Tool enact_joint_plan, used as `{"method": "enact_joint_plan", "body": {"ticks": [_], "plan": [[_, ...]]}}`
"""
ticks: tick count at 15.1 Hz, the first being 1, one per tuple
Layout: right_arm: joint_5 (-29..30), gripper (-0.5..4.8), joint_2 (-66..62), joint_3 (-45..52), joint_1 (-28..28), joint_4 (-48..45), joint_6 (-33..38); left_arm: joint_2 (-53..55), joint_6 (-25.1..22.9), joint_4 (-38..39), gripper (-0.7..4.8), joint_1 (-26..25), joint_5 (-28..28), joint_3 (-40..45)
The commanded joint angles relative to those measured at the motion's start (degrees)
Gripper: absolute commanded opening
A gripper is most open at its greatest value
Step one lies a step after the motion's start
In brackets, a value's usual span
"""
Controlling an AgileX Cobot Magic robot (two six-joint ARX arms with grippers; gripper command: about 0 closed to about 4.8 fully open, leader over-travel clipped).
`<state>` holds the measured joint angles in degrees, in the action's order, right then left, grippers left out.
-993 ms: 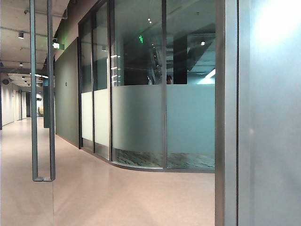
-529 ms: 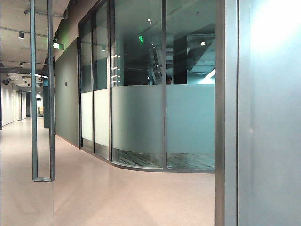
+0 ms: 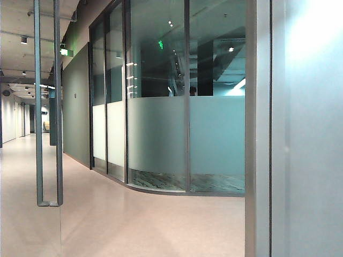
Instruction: Raise the arm to find the leftmost switch on the wall and turn on the lights.
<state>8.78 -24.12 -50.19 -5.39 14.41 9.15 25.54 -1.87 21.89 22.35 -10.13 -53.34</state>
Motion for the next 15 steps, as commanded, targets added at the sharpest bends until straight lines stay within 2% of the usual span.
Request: {"method": "enact_joint_plan", "body": {"ticks": [1, 4, 6, 7, 15], "plan": [[-2.12, -0.01, 3.02, 6.03, -0.07, -3.21, 0.04, -6.12, -0.92, -2.86, -0.05, 0.04, -6.71, 8.13], [-2.86, -0.01, 3.34, 10.49, -0.07, -1.95, 0.04, -8.46, -0.17, -2.45, -0.05, 0.04, -2.99, 13.31], [-2.67, -0.01, 3.34, 10.51, -0.07, -0.17, 0.04, -8.46, -0.09, -2.91, -0.05, 0.04, 6.12, 13.35], [-2.67, -0.01, 3.34, 10.51, -0.07, 0.79, 0.04, -8.46, -0.07, -2.64, -0.05, 0.04, 7.89, 13.35], [-2.67, -0.01, 3.37, 10.54, -0.07, 0.98, 0.04, -8.46, -0.04, -2.12, -0.05, 0.04, 7.82, 13.35]]}}
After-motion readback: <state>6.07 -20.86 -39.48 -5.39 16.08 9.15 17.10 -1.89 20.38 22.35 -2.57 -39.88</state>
